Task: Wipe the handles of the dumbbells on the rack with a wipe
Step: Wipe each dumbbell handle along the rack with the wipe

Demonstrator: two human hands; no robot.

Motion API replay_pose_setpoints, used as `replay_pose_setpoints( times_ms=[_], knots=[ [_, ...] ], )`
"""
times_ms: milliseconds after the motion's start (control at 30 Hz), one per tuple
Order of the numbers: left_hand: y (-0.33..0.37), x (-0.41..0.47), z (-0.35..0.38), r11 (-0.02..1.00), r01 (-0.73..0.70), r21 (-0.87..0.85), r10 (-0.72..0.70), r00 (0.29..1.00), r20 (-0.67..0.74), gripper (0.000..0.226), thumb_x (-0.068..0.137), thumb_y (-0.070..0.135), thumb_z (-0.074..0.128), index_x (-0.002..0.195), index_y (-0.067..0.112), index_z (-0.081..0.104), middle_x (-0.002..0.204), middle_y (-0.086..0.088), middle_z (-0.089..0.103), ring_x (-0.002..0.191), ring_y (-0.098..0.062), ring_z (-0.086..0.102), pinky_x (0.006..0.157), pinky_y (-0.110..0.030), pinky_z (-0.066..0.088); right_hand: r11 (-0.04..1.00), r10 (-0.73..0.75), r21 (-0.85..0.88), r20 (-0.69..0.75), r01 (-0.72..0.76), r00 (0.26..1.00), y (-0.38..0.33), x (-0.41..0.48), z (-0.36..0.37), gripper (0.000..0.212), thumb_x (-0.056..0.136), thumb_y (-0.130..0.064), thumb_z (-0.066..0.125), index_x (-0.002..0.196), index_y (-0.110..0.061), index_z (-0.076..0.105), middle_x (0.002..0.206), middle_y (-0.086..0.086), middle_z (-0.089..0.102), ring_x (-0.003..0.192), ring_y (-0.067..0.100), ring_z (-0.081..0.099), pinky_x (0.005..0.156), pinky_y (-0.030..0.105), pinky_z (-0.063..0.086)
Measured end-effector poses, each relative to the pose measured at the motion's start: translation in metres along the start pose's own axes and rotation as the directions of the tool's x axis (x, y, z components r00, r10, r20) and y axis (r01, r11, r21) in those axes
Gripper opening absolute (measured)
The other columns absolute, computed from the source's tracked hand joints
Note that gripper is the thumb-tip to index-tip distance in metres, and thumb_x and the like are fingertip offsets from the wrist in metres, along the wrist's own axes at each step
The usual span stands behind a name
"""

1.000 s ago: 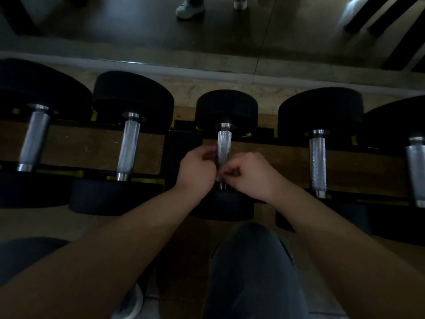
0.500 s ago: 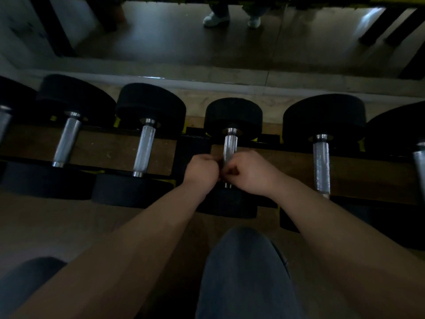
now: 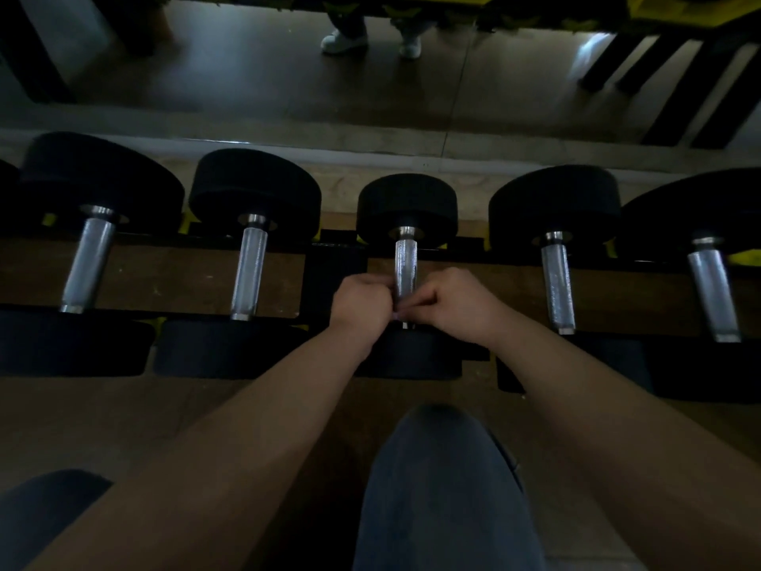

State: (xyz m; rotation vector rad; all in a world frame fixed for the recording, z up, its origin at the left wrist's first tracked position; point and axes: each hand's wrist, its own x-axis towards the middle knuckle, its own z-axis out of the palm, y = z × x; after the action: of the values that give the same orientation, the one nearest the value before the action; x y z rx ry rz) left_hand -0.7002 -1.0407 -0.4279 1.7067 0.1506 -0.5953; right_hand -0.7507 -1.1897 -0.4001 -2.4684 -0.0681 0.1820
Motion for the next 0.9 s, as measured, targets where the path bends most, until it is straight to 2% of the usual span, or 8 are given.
replay_pose_setpoints(
  times_ms=[167, 233, 333, 433, 567, 700, 800, 900],
  knots=[
    [0.008, -0.015, -0.013, 1.0, -0.006, -0.005, 0.007, 0.989, 0.146, 0.036, 0.084, 0.003, 0.047, 0.084, 0.026, 0.075, 0.1, -0.009, 0.075, 0.095, -0.024, 0.072, 0.088, -0.041, 0.059, 0.994, 0.021, -0.099, -0.204, -0.042, 0.979, -0.009, 0.027, -0.003, 0.016, 0.093, -0.028, 0.07, 0.105, -0.023, 0.079, 0.098, -0.014, 0.066, 0.086, -0.006, 0.055, 0.078, 0.011, 0.04],
    [0.011, -0.02, -0.02, 1.0, 0.008, -0.005, -0.007, 0.973, 0.23, 0.035, 0.096, -0.005, 0.039, 0.105, 0.015, 0.066, 0.105, -0.01, 0.072, 0.094, -0.018, 0.07, 0.077, -0.024, 0.058, 0.99, 0.133, -0.01, -0.325, -0.144, 0.936, -0.014, 0.039, -0.007, 0.019, 0.095, -0.032, 0.068, 0.109, -0.023, 0.078, 0.1, -0.012, 0.065, 0.091, 0.0, 0.058, 0.081, 0.016, 0.043],
    [0.012, -0.021, -0.027, 0.999, 0.018, 0.029, -0.026, 0.961, 0.277, 0.034, 0.099, -0.001, 0.039, 0.122, 0.008, 0.062, 0.111, -0.009, 0.071, 0.097, -0.015, 0.069, 0.073, -0.019, 0.053, 0.974, 0.226, 0.073, -0.383, -0.214, 0.896, -0.018, 0.043, -0.004, 0.02, 0.096, -0.033, 0.067, 0.11, -0.023, 0.077, 0.108, -0.005, 0.073, 0.096, 0.005, 0.063, 0.084, 0.018, 0.046],
    [0.017, -0.024, -0.033, 0.999, 0.046, 0.017, -0.049, 0.96, 0.276, 0.031, 0.102, 0.005, 0.041, 0.123, 0.007, 0.063, 0.109, -0.007, 0.072, 0.093, -0.014, 0.069, 0.071, -0.019, 0.052, 0.977, 0.188, -0.053, -0.255, -0.208, 0.948, -0.025, 0.027, 0.001, 0.016, 0.095, -0.027, 0.068, 0.105, -0.023, 0.079, 0.11, -0.005, 0.074, 0.095, 0.0, 0.062, 0.085, 0.016, 0.045],
    [0.029, -0.032, -0.063, 0.998, 0.068, -0.008, -0.063, 0.951, 0.303, 0.036, 0.105, 0.007, 0.038, 0.135, 0.012, 0.057, 0.128, -0.008, 0.065, 0.111, -0.017, 0.065, 0.084, -0.024, 0.054, 0.967, 0.189, -0.183, 0.035, -0.179, 0.981, -0.044, 0.008, -0.002, 0.013, 0.093, -0.029, 0.07, 0.101, -0.027, 0.08, 0.105, -0.012, 0.074, 0.095, -0.004, 0.063, 0.095, 0.025, 0.051],
    [0.048, -0.035, -0.102, 0.987, 0.137, -0.087, -0.093, 0.917, 0.389, 0.035, 0.102, 0.011, 0.05, 0.136, 0.018, 0.055, 0.123, -0.006, 0.068, 0.108, -0.018, 0.068, 0.085, -0.031, 0.058, 0.944, 0.235, 0.261, -0.111, -0.2, 0.966, -0.087, 0.01, 0.005, 0.012, 0.091, -0.033, 0.071, 0.099, -0.027, 0.078, 0.093, -0.014, 0.073, 0.087, -0.004, 0.065, 0.079, 0.018, 0.049],
    [0.062, -0.032, -0.136, 0.999, -0.006, -0.041, 0.023, 0.905, 0.425, 0.033, 0.096, 0.016, 0.064, 0.129, 0.02, 0.062, 0.111, -0.001, 0.073, 0.098, -0.012, 0.072, 0.081, -0.027, 0.06, 0.842, 0.306, 0.5, -0.134, -0.202, 0.943, -0.125, 0.018, 0.017, 0.013, 0.096, -0.035, 0.066, 0.104, -0.028, 0.074, 0.085, -0.015, 0.072, 0.074, -0.004, 0.064, 0.059, 0.012, 0.044],
    [0.075, -0.021, -0.172, 0.984, -0.179, 0.006, 0.164, 0.913, 0.373, 0.023, 0.092, 0.013, 0.07, 0.114, 0.019, 0.069, 0.108, -0.003, 0.073, 0.093, -0.008, 0.073, 0.08, -0.02, 0.059, 0.68, 0.374, 0.709, -0.113, -0.189, 0.921, -0.153, 0.035, 0.031, 0.021, 0.099, -0.03, 0.062, 0.109, -0.015, 0.072, 0.064, -0.01, 0.062, 0.05, 0.01, 0.047, 0.047, 0.024, 0.032]
  ],
)
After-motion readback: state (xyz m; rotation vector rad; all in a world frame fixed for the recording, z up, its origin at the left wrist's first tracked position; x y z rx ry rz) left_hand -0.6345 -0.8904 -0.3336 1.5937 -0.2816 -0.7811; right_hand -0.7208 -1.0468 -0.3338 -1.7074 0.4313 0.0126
